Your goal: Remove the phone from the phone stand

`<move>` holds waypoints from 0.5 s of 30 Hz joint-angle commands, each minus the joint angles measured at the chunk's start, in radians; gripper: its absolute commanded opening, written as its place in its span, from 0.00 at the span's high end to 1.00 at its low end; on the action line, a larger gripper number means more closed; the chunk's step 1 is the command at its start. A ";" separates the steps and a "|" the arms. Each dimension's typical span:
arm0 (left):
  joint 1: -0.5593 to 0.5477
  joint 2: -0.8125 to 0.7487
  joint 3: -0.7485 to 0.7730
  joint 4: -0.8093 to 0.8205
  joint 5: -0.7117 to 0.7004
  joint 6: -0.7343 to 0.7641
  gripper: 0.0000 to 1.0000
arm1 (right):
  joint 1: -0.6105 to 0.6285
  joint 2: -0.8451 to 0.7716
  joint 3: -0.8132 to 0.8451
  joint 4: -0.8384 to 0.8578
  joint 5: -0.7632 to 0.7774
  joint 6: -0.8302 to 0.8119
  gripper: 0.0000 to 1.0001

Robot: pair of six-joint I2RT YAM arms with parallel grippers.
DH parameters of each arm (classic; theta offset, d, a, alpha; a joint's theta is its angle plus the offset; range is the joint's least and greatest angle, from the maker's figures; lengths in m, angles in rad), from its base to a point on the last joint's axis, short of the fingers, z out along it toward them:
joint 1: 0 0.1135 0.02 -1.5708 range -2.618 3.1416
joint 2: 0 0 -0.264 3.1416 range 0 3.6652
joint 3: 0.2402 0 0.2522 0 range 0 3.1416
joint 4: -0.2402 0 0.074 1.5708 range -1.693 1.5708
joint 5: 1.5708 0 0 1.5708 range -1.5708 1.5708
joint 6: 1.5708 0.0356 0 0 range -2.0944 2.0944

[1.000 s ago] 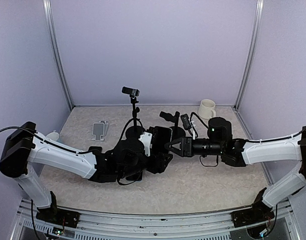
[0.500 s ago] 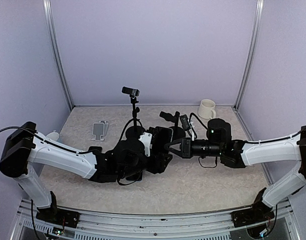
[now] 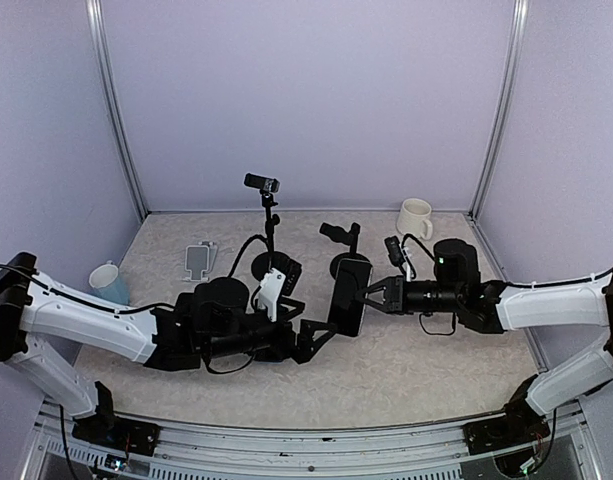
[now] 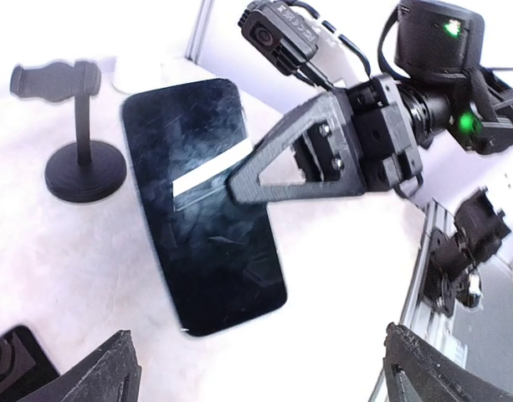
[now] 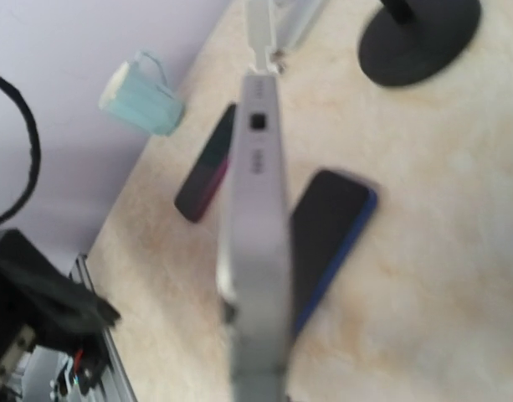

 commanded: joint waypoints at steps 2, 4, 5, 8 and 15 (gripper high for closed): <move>0.039 -0.051 -0.079 0.050 0.074 -0.002 0.01 | -0.043 -0.013 -0.043 -0.026 -0.113 0.014 1.00; 0.047 -0.063 -0.092 0.052 0.067 -0.003 0.01 | -0.062 0.006 -0.039 -0.052 -0.149 0.004 1.00; 0.051 -0.069 -0.096 0.050 0.061 -0.003 0.01 | -0.071 0.018 -0.033 -0.066 -0.164 -0.003 1.00; 0.067 -0.079 -0.105 0.044 0.061 -0.003 0.01 | -0.095 0.066 -0.006 -0.088 -0.217 -0.017 1.00; 0.102 -0.128 -0.136 0.021 0.024 -0.003 0.01 | -0.131 0.224 0.087 -0.151 -0.336 -0.057 1.00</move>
